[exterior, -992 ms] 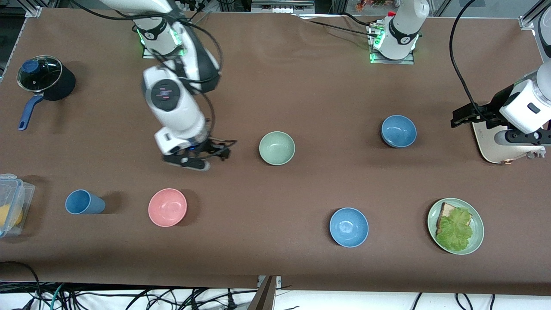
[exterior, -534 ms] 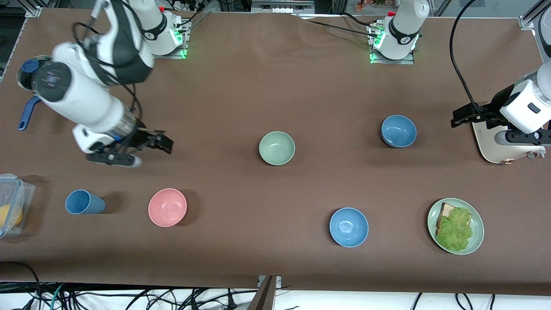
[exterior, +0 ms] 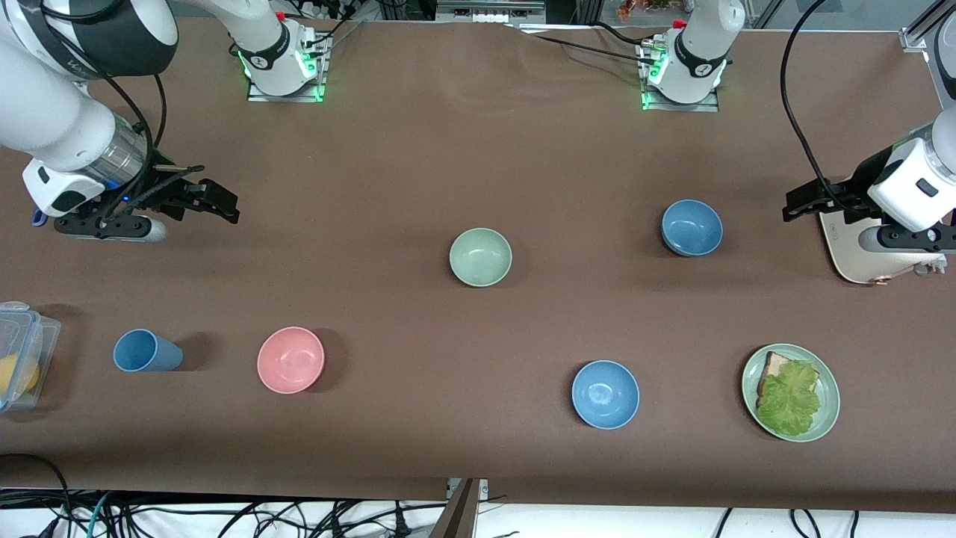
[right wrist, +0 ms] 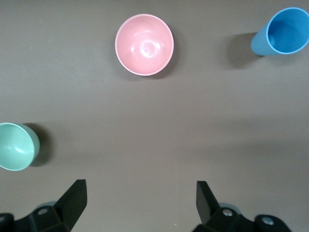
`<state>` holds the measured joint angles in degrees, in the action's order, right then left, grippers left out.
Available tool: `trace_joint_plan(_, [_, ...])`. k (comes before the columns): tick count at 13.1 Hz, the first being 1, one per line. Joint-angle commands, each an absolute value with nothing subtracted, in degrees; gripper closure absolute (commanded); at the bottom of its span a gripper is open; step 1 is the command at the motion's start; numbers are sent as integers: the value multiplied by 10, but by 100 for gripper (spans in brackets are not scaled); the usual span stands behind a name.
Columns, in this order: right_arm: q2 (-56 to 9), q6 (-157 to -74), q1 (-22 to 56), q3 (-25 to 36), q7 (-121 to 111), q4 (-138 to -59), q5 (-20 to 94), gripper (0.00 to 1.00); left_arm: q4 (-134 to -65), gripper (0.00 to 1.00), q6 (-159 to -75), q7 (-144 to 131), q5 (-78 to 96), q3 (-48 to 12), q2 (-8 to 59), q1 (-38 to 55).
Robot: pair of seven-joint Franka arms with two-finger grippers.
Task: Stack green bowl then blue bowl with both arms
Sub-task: 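Release the green bowl and draw the right gripper back, then reach the left gripper to the blue bowl rim and grasp it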
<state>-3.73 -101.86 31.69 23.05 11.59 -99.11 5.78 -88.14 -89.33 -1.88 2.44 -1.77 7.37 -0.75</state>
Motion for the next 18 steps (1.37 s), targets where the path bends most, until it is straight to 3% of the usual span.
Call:
trace_joint_plan(1, [-23, -1001, 311, 225, 107, -996, 41, 0, -864, 0, -878, -15, 20, -24, 82, -12])
trace_joint_plan(2, [-22, -1000, 278, 196, 106, -996, 40, 0, -864, 0, -875, -15, 20, -25, 85, -12])
trace_joint_plan(4, [-21, -991, 131, 48, 95, -985, 39, 0, -863, 0, -875, -16, 21, -25, 88, -13])
trace_joint_plan(5, [-14, -971, 87, 7, 96, -986, 37, 0, -864, 0, -875, -16, 21, -24, 88, -14])
trace_joint_plan(11, [11, -943, 30, -20, 66, -1001, 36, 0, -895, 0, -898, 92, 74, -23, 105, -47])
trace_joint_plan(18, [17, -941, 32, -23, 62, -998, 4, 0, -1072, 0, -1040, 162, 65, 4, 103, -56])
